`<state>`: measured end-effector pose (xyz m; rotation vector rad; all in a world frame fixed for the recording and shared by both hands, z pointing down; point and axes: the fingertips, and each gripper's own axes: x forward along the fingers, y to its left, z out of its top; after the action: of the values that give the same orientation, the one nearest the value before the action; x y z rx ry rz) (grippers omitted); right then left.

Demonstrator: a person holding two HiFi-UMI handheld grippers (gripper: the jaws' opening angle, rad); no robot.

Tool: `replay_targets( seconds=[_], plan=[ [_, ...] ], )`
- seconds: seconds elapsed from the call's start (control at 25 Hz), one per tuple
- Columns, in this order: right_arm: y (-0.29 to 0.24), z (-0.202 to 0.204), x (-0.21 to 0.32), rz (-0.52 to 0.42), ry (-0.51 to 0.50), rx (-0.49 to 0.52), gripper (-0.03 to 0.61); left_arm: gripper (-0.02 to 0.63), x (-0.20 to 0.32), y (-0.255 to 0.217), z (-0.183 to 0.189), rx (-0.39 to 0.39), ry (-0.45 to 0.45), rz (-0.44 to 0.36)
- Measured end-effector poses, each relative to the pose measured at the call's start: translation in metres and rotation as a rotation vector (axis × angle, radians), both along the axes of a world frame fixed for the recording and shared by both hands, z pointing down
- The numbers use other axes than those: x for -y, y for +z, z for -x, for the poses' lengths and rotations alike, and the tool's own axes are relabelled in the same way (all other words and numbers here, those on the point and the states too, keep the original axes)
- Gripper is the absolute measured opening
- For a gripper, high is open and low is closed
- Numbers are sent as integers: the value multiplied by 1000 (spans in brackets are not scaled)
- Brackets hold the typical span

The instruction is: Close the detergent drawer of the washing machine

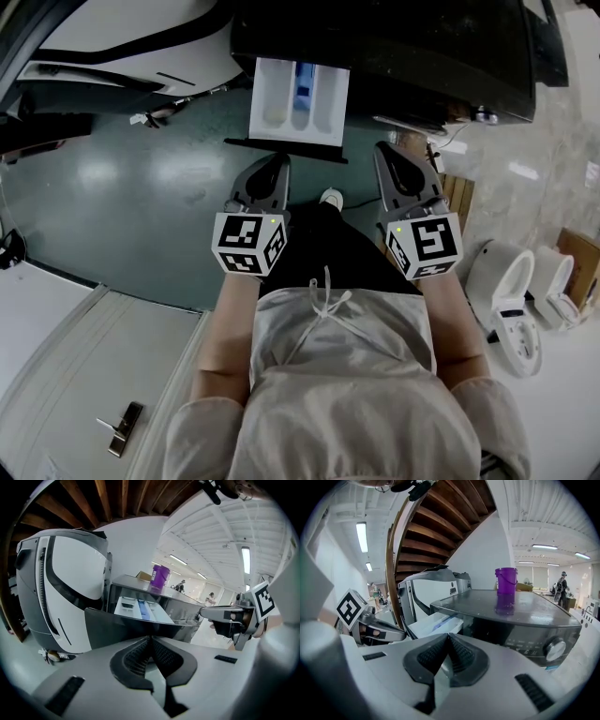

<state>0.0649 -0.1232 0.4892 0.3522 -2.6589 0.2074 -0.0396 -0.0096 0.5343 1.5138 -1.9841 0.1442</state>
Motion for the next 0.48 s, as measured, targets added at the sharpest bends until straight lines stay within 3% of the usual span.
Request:
replay_targets(
  seconds=[0.48],
  plan=[
    [-2,13,10,-2,-14,-2,5,21,31,-2,16,-2,-14,5]
  ],
)
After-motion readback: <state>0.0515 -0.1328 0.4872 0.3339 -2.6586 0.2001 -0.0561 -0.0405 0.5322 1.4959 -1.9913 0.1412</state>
